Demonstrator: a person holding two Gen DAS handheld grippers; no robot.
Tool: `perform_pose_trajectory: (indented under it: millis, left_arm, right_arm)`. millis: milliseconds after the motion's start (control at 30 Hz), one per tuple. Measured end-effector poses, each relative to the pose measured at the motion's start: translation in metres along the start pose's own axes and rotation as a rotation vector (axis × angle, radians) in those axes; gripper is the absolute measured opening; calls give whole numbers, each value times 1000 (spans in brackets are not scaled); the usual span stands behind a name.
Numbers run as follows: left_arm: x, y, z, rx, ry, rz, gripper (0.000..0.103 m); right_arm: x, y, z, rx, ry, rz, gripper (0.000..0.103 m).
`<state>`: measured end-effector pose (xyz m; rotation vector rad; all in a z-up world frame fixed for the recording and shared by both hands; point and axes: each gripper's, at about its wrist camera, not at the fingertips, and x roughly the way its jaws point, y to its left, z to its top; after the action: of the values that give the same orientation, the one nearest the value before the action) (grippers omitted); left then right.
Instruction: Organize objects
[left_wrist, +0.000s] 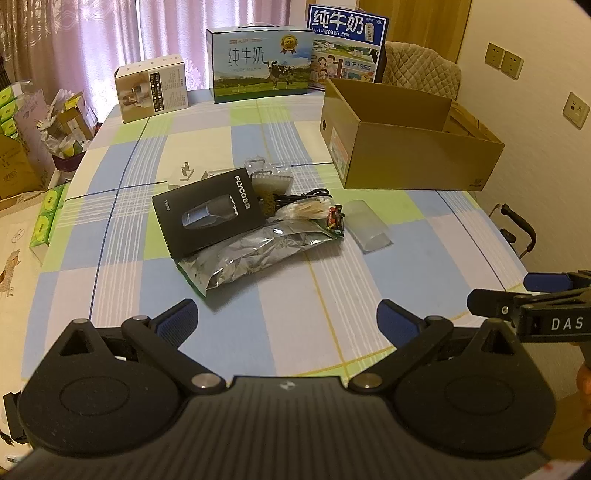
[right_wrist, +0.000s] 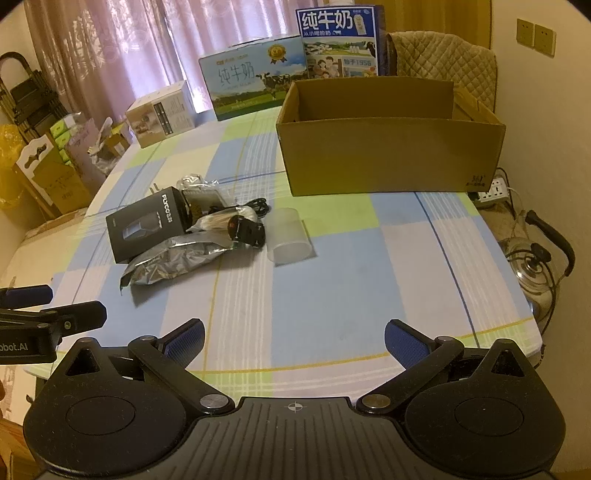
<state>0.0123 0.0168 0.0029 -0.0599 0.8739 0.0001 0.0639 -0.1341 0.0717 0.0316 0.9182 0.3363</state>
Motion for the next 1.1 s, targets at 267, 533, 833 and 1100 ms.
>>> perform_pose_trajectory:
  millis: [267, 533, 833, 1100]
  left_arm:
    - [5, 1, 7, -10, -1, 12, 102]
    - [9, 4, 13, -27, -4, 31, 102]
    - [17, 13, 21, -50, -1, 48, 102]
    - [31, 19, 28, -78, 21, 64, 102]
  right_arm:
    - [3, -1, 6, -13, 1, 12, 101]
    - [11, 3, 16, -34, 1, 24, 101]
    - [26, 7, 30, -61, 14, 42, 101]
    - [48, 5, 41, -91, 42, 54, 101]
